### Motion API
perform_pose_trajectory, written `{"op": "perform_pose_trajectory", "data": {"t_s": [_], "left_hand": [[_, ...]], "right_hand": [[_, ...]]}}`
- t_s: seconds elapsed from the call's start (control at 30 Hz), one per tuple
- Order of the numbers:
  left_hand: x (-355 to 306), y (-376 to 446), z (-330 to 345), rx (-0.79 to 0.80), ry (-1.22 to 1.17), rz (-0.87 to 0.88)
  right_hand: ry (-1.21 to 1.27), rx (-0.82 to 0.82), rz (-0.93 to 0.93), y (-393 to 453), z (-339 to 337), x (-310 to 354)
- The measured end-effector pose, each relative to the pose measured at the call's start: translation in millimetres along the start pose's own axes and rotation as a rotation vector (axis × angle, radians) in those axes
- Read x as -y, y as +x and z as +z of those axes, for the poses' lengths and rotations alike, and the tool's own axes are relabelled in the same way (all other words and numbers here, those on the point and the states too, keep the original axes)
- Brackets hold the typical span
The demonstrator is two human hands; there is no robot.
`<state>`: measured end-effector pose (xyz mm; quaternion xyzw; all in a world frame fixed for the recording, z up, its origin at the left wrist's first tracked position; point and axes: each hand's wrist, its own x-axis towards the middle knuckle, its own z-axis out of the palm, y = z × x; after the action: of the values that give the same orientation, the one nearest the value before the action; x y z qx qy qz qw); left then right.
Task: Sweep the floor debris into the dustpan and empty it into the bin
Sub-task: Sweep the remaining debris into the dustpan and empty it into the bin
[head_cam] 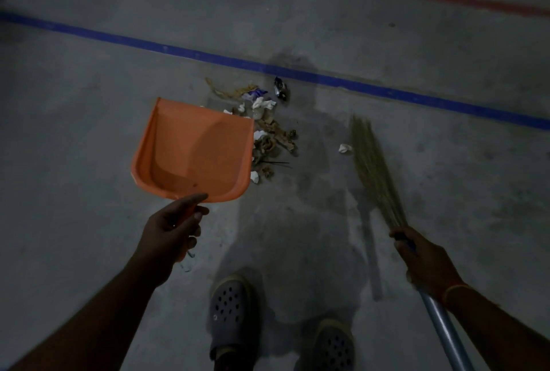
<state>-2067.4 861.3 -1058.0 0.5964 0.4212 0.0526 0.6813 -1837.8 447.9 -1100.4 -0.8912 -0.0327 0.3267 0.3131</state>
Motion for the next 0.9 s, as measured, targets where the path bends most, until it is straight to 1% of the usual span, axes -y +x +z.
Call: {"op": "perform_pose_trajectory", "data": {"t_s": [0.13, 0.23, 0.33, 0.4, 0.63, 0.77, 0.9], "left_hand": [[8, -9, -12, -0.043, 0.002, -0.009], [9, -16, -24, -0.078, 0.013, -0.010], [7, -22, -35, -0.115, 0.005, -0.006], [5, -25, -42, -0.138, -0.005, -0.004], [-3, -39, -57, -0.225, -0.105, 0.034], [-4, -47, -73, -0.293, -0.163, 0.042], [2, -54, -90, -0.337, -0.173, 0.035]], "right_hand": [[0.012, 0.094, 0.030, -14, 28, -4], [0.009, 0.159, -0.012, -13, 43, 13], [-0.037, 0.207, -0.100, -4, 52, 40], [-0.094, 0.229, -0.204, 1, 56, 58], [-0.169, 0.255, -0.441, 11, 77, 117], [-0.292, 0.351, -0.525, 9, 111, 144], [-0.408, 0.442, -0.617, 6, 150, 154]]}}
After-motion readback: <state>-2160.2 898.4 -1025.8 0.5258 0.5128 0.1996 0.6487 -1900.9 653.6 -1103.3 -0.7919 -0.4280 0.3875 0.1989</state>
